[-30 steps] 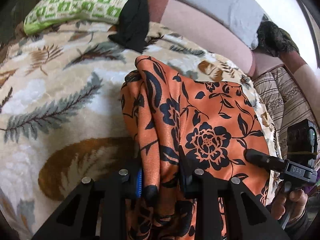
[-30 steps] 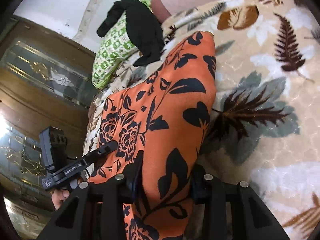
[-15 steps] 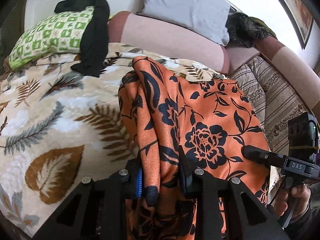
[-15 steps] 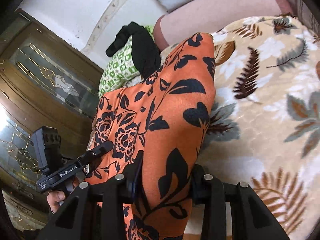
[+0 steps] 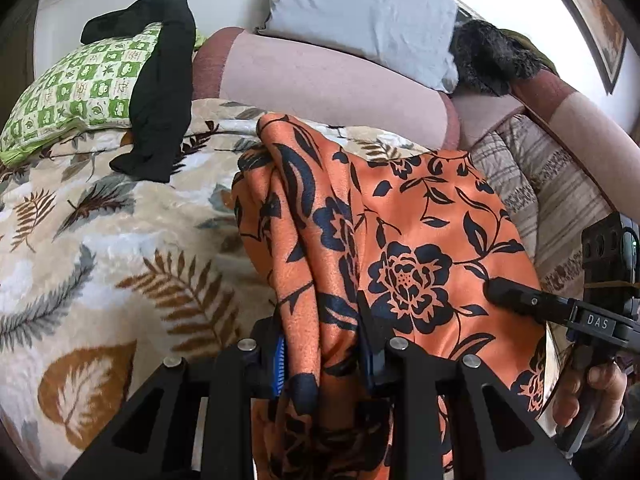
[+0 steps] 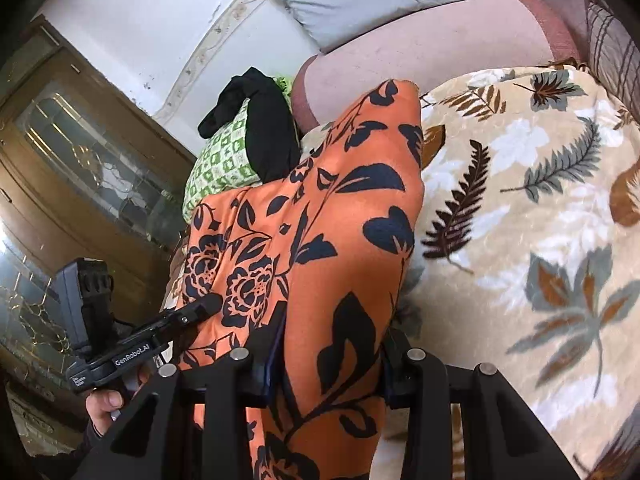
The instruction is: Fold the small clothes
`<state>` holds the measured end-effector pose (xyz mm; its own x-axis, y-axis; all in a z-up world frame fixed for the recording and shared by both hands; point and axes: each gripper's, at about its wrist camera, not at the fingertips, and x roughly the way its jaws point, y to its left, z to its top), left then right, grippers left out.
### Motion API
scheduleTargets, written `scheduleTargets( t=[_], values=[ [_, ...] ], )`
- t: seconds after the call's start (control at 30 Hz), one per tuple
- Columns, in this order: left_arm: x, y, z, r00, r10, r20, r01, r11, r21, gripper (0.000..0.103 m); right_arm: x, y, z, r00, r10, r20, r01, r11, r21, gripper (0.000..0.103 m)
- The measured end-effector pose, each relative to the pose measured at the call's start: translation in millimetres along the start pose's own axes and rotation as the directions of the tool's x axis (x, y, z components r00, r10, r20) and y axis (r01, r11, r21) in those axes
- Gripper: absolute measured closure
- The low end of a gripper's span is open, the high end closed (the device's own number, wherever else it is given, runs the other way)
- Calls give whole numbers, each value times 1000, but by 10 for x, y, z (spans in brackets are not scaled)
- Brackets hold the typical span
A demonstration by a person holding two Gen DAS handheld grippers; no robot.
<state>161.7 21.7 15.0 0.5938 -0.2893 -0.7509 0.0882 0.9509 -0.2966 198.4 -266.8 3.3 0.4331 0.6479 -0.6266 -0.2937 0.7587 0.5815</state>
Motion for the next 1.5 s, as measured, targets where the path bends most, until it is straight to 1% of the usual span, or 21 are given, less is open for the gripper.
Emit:
scheduleTargets(
  t=[0.13,0.23,0.43,0.5,0.57,0.6,0.63,0.7,0.77,0.83,0.93,1.03,1.1,1.17,1.2,1.23,1.27,1.3,1.33,1.4,1.5],
  values=[
    [172,105,117,1000,19,-12,-20,1000,-10,74,232,-40,153,1000,7,-14,-6,1000,17,63],
    [379,204,133,999,17,-39,-18,999,-27,73,440,-133,227,1000,4,-30,-3,999,40,63],
    [821,338,66,996,8,-87,-12,999,-43,73,784,-433,187,997,-24,-69,31,995,99,63],
    [968,375,27,995,11,-103,-16,999,-43,72,884,-546,156,996,-46,-77,54,992,113,63],
    [1121,433,-26,990,29,-140,-36,998,-47,70,990,-643,120,990,-97,-98,108,988,112,62],
    [1161,463,-57,988,42,-149,-49,998,-48,67,1046,-685,98,984,-137,-119,149,983,108,60],
    [1143,471,-70,989,45,-139,-51,998,-42,63,1082,-701,83,975,-175,-136,188,978,90,55],
    [1052,447,-79,991,77,-107,-77,997,-4,59,1050,-686,58,969,-211,-130,219,974,58,53],
    [941,436,-68,993,84,-86,-83,996,14,59,972,-671,69,965,-236,-112,243,969,50,53],
    [782,426,-56,994,103,-45,-102,994,28,59,862,-611,86,960,-266,-87,270,962,33,53],
    [569,360,-85,990,139,17,-140,989,55,59,669,-400,101,965,-259,-35,259,966,6,53],
    [475,265,-178,992,122,42,-125,989,80,59,627,-140,64,981,-191,-18,190,981,-33,53],
    [546,218,-291,988,151,26,-153,982,114,59,727,-149,-24,987,-147,-62,146,989,-18,52],
    [707,267,-366,976,218,-18,-215,969,120,59,863,-256,-145,982,-157,-106,159,987,3,51],
    [800,338,-400,965,257,-46,-250,962,111,57,915,-357,-202,979,-168,-118,174,984,37,51],
    [842,397,-411,956,288,-59,-282,954,102,56,907,-415,-229,981,-161,-112,169,983,67,51],
    [851,459,-414,955,291,-67,-285,955,84,55,887,-436,-223,985,-142,-99,152,984,94,51],
    [821,505,-398,961,267,-73,-263,963,55,55,854,-400,-203,985,-143,-94,152,983,100,51],
    [782,514,-373,965,253,-71,-251,967,37,55,819,-313,-179,984,-155,-86,162,984,71,51],
    [687,450,-317,969,244,-35,-242,969,41,55,768,-170,-144,986,-151,-66,152,988,13,51],
    [600,310,-234,982,189,0,-188,981,54,54,772,-132,-15,989,-139,-44,139,990,11,49]
  ],
)
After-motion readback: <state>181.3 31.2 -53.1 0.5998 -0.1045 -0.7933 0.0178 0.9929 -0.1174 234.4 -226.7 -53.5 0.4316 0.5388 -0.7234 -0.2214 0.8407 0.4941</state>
